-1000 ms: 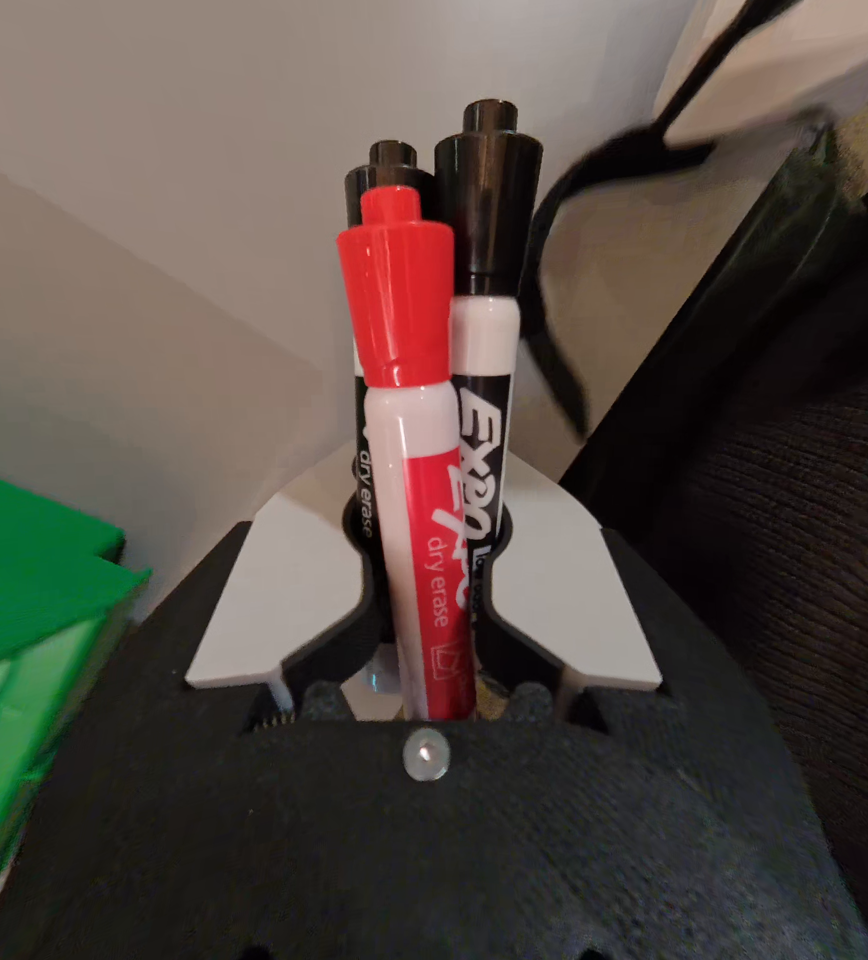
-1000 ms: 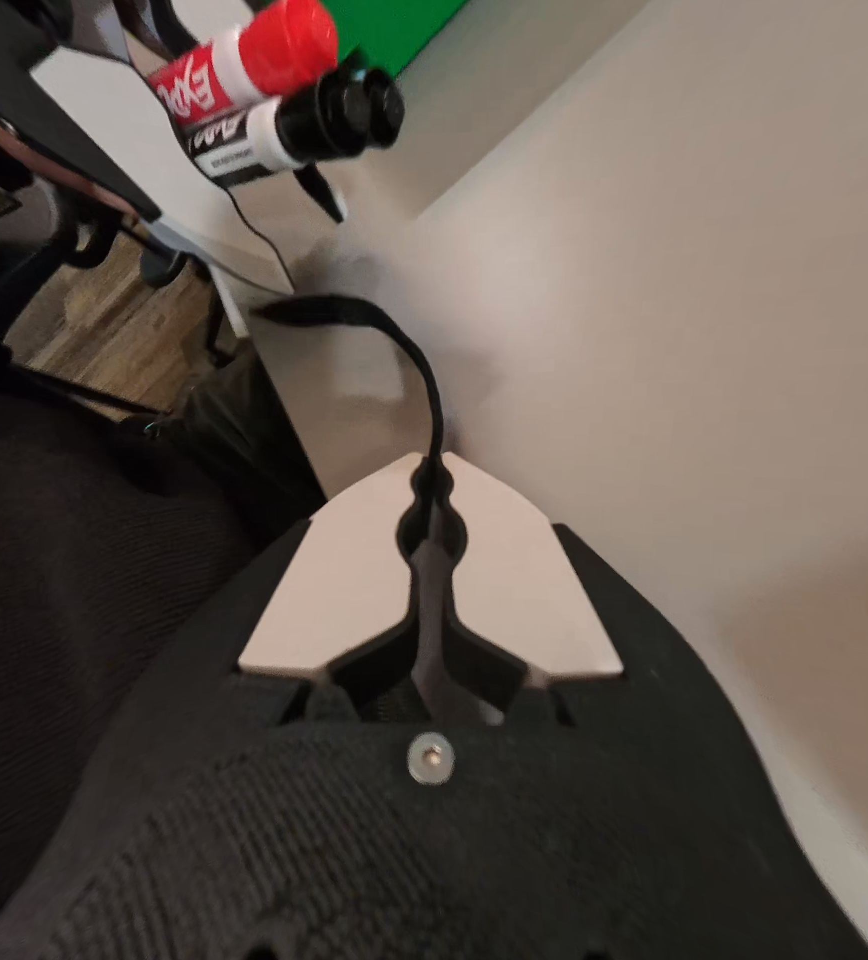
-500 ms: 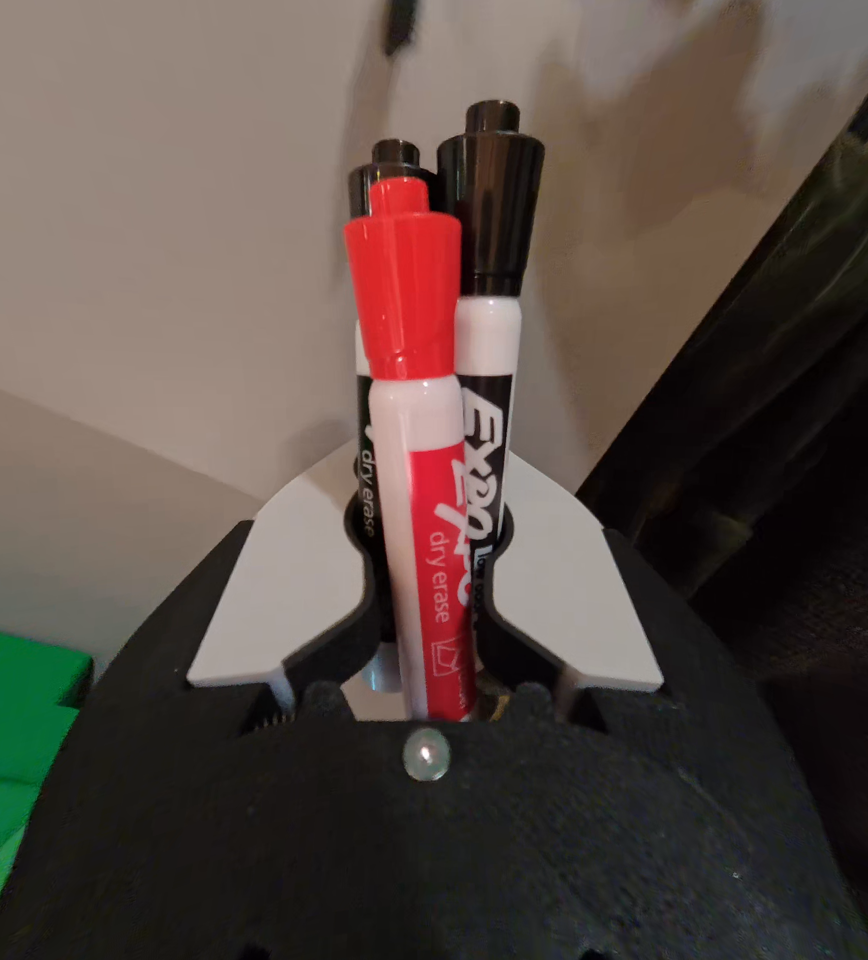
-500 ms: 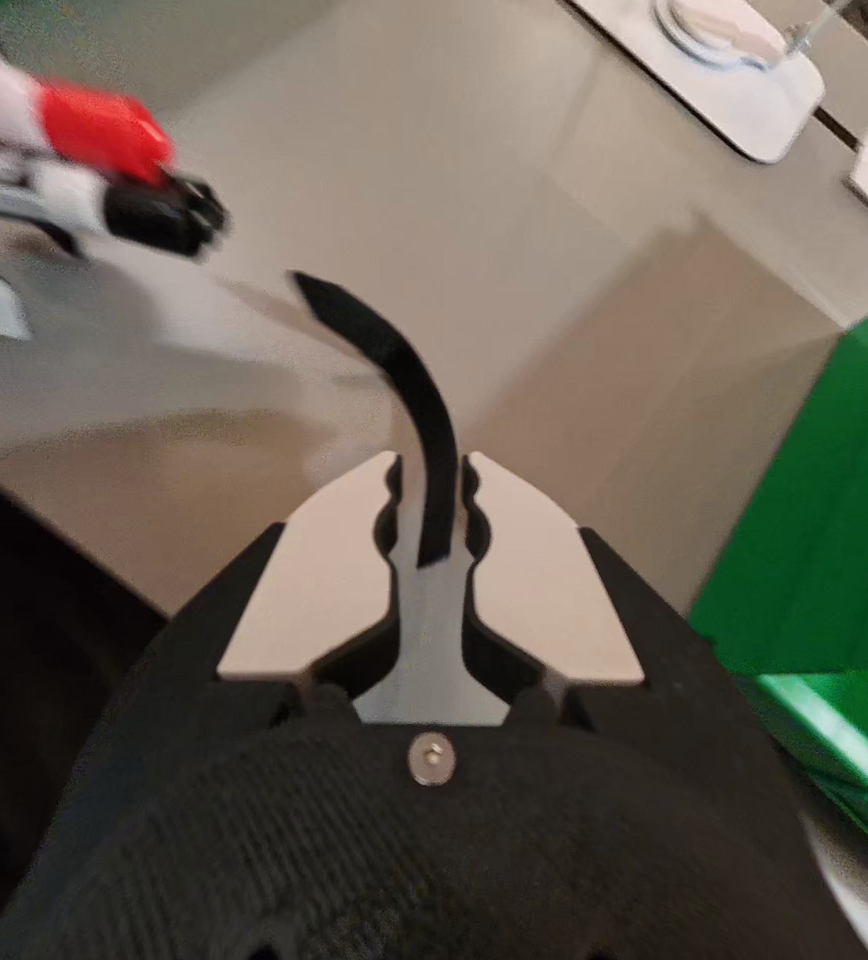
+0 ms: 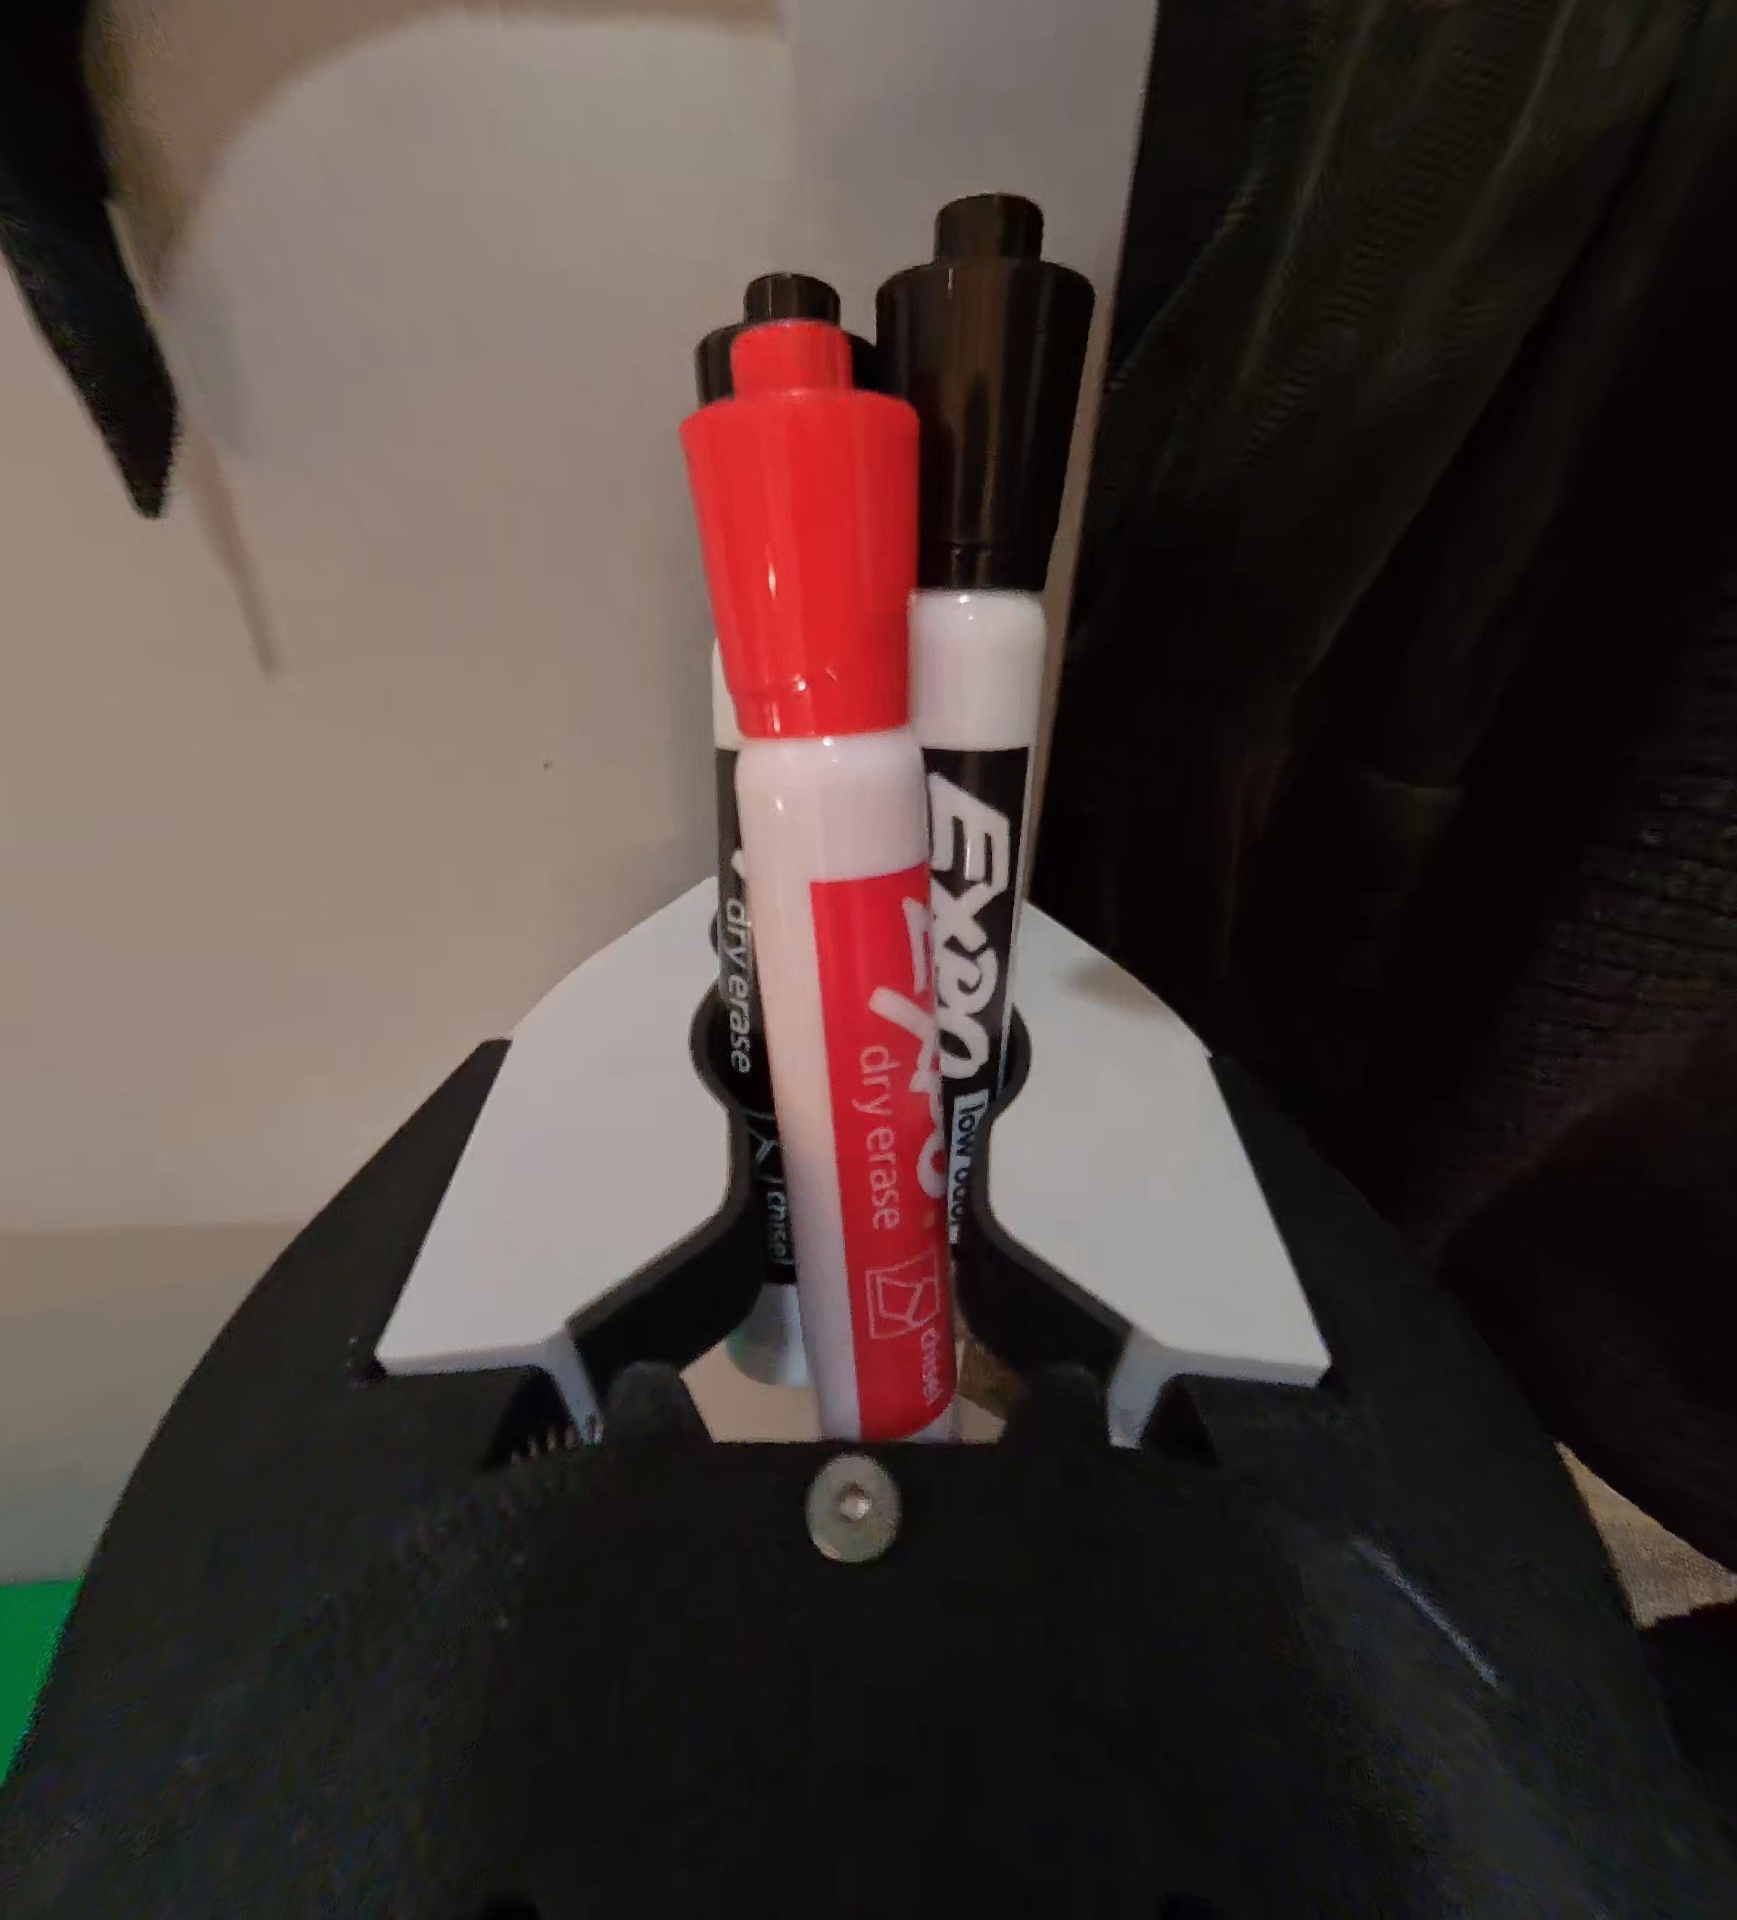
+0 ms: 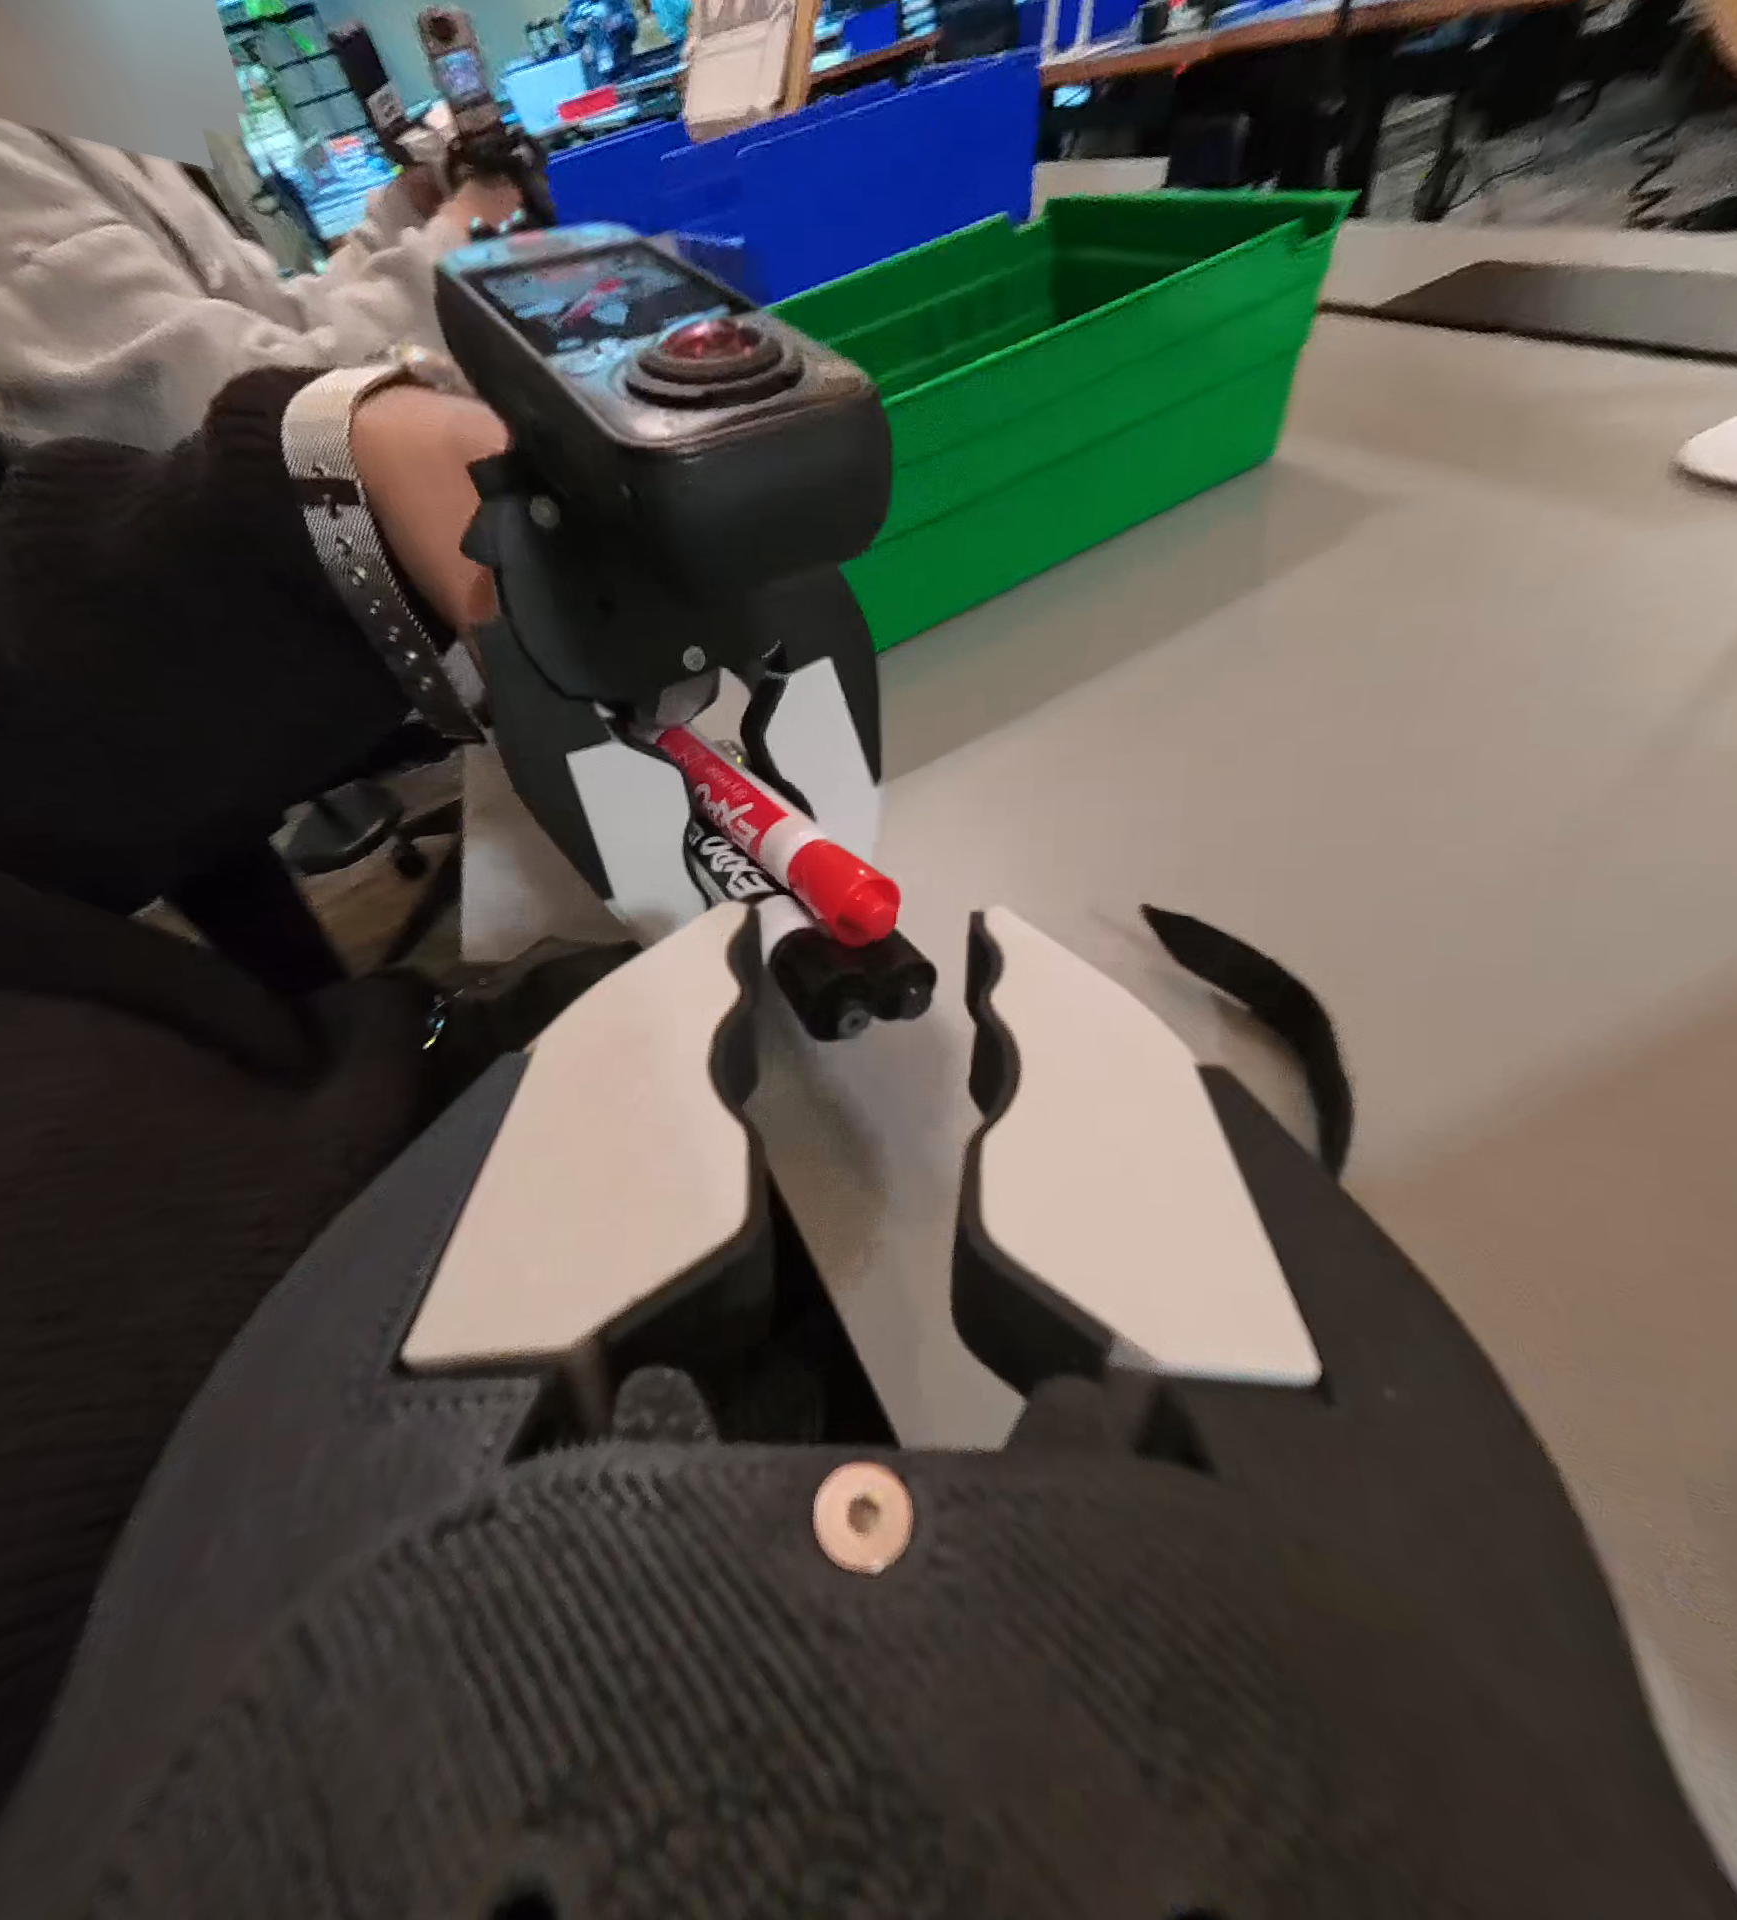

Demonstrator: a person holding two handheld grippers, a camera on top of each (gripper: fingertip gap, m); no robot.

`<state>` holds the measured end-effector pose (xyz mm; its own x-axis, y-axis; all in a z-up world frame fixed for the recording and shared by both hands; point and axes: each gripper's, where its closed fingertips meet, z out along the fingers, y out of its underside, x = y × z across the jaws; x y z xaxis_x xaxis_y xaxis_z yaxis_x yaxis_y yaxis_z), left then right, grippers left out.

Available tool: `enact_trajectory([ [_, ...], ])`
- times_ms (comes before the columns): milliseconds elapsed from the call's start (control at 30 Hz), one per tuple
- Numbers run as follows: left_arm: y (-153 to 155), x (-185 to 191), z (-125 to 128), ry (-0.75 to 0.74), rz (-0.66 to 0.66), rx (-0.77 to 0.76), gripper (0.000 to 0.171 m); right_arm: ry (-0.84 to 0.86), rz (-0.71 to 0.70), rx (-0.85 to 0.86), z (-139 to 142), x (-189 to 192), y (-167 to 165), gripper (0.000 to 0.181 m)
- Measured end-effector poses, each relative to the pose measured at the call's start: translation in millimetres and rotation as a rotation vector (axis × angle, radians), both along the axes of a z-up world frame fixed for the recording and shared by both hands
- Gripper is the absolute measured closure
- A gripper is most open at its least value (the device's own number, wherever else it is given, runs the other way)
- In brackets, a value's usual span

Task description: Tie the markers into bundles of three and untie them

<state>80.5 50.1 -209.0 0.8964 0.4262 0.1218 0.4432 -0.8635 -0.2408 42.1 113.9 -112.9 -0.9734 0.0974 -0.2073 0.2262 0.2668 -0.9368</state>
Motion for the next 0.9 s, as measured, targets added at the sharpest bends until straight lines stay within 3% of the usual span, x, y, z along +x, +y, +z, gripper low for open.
enact_trajectory([
  [133, 2, 9, 1, 0.007, -0.042, -0.067, 0.128, 0.058, 0.074, 0.044, -5, 12, -4, 0.144],
  [467, 11, 28, 3, -0.005, -0.051, -0.006, 0.127, 0.118, 0.251, 0.129, -18, 35, -23, 0.159],
  [900, 5, 28, 6, -0.006, -0.003, 0.027, 0.127, 0.122, 0.270, 0.115, -13, 30, -23, 0.160],
])
